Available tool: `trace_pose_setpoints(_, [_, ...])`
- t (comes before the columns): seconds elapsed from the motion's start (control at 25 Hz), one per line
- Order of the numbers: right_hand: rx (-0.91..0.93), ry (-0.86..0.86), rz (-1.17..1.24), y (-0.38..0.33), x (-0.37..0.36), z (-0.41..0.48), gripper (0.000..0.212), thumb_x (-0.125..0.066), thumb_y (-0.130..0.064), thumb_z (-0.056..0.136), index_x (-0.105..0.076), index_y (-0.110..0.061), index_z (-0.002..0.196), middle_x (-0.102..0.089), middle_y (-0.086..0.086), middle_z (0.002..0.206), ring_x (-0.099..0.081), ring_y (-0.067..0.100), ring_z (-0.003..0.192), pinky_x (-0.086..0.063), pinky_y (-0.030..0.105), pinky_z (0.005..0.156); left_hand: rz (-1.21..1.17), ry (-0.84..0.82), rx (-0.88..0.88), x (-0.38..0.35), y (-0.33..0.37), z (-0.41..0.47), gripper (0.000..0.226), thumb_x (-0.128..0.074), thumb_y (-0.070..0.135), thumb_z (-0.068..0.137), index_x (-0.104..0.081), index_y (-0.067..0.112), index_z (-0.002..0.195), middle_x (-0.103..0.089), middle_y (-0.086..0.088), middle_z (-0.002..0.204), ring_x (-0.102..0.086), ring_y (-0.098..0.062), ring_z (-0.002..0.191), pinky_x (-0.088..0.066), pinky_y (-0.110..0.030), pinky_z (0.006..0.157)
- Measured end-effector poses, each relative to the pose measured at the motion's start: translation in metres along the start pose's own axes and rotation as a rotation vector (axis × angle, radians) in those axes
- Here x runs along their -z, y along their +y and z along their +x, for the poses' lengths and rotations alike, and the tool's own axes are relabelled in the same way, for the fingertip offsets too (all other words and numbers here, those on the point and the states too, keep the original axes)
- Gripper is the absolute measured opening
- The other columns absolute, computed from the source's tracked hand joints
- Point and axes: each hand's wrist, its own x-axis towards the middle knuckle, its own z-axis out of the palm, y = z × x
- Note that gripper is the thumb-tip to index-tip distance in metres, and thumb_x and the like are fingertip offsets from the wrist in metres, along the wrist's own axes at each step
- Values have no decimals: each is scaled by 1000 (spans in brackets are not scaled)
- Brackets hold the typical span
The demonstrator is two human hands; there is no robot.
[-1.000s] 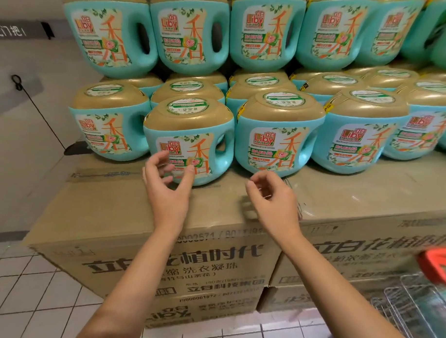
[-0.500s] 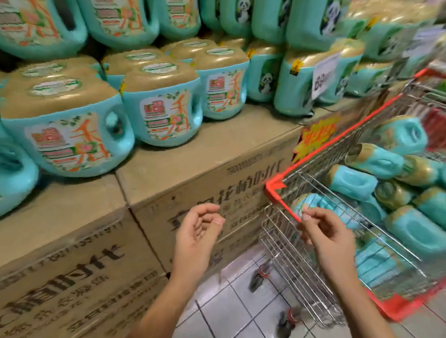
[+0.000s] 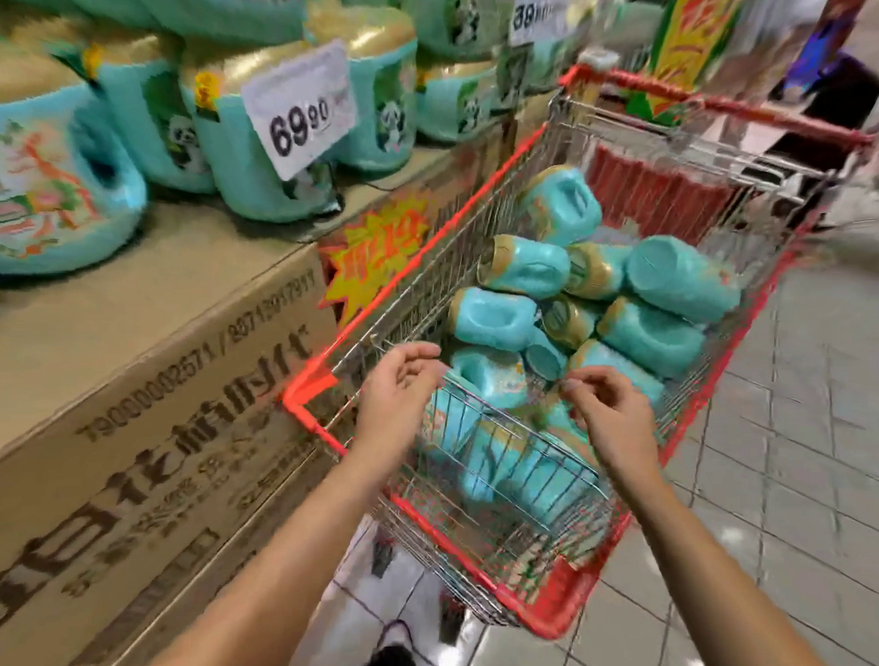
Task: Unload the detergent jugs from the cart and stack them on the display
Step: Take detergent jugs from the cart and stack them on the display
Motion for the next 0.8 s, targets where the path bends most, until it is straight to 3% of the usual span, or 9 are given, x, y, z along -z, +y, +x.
trace_pose_setpoints(0.12, [-64, 60, -64, 26, -3, 55, 5, -64, -5, 87, -63, -6, 91, -59, 9, 73, -51, 20, 68, -43, 34, 67, 74, -18, 73, -30, -20, 77, 16, -61, 1, 89, -63, 14, 97, -64, -8, 84, -57, -17, 77, -46, -30, 77])
trace_pose_setpoints(0.2, [-101, 95, -133, 41, -11, 91, 8, -65, -10, 86, -62, -14, 92, -60, 2, 76, -53, 17, 73, -43, 28, 73, 98, -1, 117, -47, -36, 127, 16, -61, 3, 90, -64, 6, 105, -64, -4, 82, -58, -14, 75, -47, -26, 74])
trace_pose_setpoints(0.28, [-139, 141, -206, 54, -19, 124, 11, -66, -13, 85, -64, -17, 95, -60, -4, 75, -54, 12, 70, -42, 13, 67, 113, 7, 137, -64, -54, 173, 18, -60, 2, 91, -63, 3, 108, -63, 1, 79, -57, -7, 71, -45, -12, 67])
trace_pose_setpoints(0.32, [-158, 161, -221, 61, -24, 145, 13, -66, -13, 85, -65, -14, 98, -61, -4, 76, -56, 13, 71, -43, 12, 67, 134, -8, 144, -74, -63, 198, 19, -59, 1, 91, -62, 5, 109, -61, 4, 78, -54, -4, 70, -43, -8, 64])
trace_pose_setpoints(0.4, [-192, 166, -252, 72, -34, 182, 22, -65, -11, 85, -63, -9, 107, -66, 4, 89, -58, 20, 78, -43, 22, 74, 141, -46, 183, -90, -79, 241, 23, -59, 0, 90, -59, 6, 112, -59, 2, 79, -51, -7, 70, -42, -14, 67])
trace_pose_setpoints(0.48, [-197, 145, -296, 79, -44, 221, 31, -65, -12, 85, -59, -8, 116, -67, 10, 106, -59, 22, 87, -39, 23, 76, 143, -57, 229, -103, -93, 283, 32, -61, 3, 91, -55, 4, 122, -61, -6, 95, -53, -15, 84, -44, -25, 80])
trace_pose_setpoints(0.64, [-69, 66, -430, 87, -61, 299, 51, -63, -12, 85, -47, -8, 134, -56, 10, 132, -51, 26, 121, -39, 33, 102, 270, -88, 309, -119, -120, 354, 54, -59, 27, 94, -41, 9, 143, -52, -6, 134, -51, -19, 119, -33, -22, 92])
trace_pose_setpoints(0.8, [76, 17, -707, 100, -77, 346, 56, -63, -14, 87, -44, -13, 139, -37, 18, 145, -32, 35, 135, -27, 42, 113, 275, -134, 444, -135, -144, 399, 64, -50, 40, 96, -32, 6, 148, -46, -13, 145, -46, -30, 130, -35, -38, 110])
